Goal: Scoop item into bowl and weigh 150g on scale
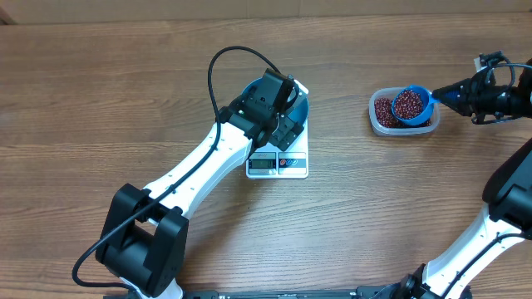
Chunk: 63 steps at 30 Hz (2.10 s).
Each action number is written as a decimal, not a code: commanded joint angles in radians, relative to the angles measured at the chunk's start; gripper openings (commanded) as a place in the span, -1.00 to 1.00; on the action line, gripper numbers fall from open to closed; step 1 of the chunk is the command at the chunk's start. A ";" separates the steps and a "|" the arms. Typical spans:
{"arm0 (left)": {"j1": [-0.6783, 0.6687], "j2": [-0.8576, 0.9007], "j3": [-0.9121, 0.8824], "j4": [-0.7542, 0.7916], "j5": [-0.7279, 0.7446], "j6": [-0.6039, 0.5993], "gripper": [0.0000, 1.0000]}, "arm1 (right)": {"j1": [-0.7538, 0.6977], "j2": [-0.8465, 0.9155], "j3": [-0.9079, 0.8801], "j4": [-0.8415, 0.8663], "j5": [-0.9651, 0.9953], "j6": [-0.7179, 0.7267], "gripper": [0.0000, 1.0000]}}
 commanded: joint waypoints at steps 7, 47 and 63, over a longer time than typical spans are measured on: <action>-0.007 0.010 0.022 0.016 0.060 0.027 0.99 | -0.003 0.015 -0.006 -0.001 -0.027 -0.009 -0.93; -0.007 0.010 0.022 0.016 0.116 0.037 1.00 | -0.003 0.015 -0.006 -0.001 -0.028 -0.009 -0.93; -0.007 0.008 0.024 0.015 0.114 0.037 0.99 | -0.003 0.015 -0.006 0.000 -0.027 -0.009 -0.93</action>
